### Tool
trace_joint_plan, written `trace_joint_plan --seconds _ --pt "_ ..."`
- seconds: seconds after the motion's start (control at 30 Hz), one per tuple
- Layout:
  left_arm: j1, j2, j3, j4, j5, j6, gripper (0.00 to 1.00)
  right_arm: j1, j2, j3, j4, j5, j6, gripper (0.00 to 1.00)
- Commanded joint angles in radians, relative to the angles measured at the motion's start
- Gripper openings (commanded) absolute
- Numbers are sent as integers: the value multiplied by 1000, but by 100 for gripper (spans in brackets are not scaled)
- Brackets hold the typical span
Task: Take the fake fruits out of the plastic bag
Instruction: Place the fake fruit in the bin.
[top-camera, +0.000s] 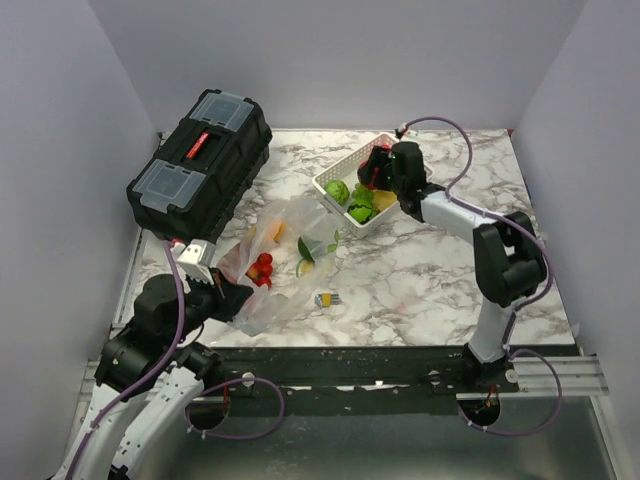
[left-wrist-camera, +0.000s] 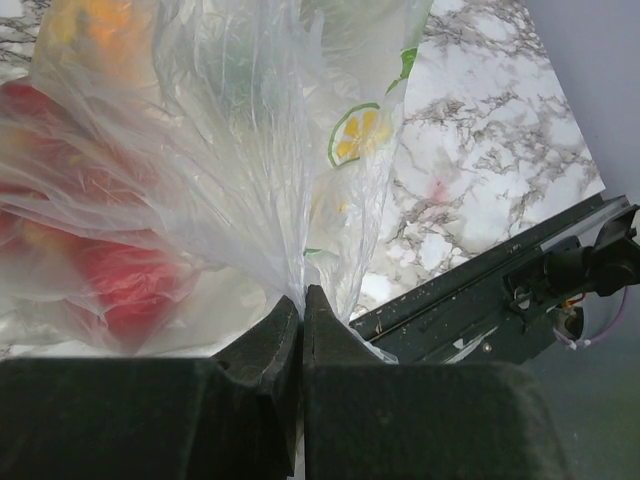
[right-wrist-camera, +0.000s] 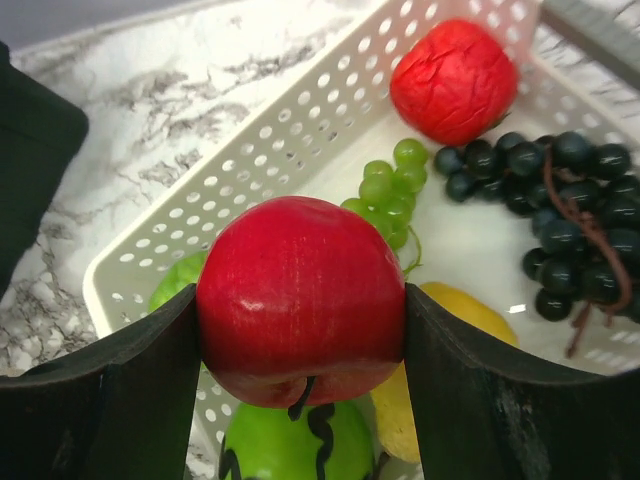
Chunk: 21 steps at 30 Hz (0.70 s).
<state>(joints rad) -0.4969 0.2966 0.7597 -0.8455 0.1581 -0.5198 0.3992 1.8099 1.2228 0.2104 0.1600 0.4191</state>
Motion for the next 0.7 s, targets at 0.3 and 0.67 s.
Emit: trace_joint_plan --seconds 0.3,0.67 --pt "2 -22 -13 45 52 24 0 7 181 209 -115 -149 33 45" --pt "2 -31 -14 46 49 23 0 9 28 89 -120 -82 -24 94"
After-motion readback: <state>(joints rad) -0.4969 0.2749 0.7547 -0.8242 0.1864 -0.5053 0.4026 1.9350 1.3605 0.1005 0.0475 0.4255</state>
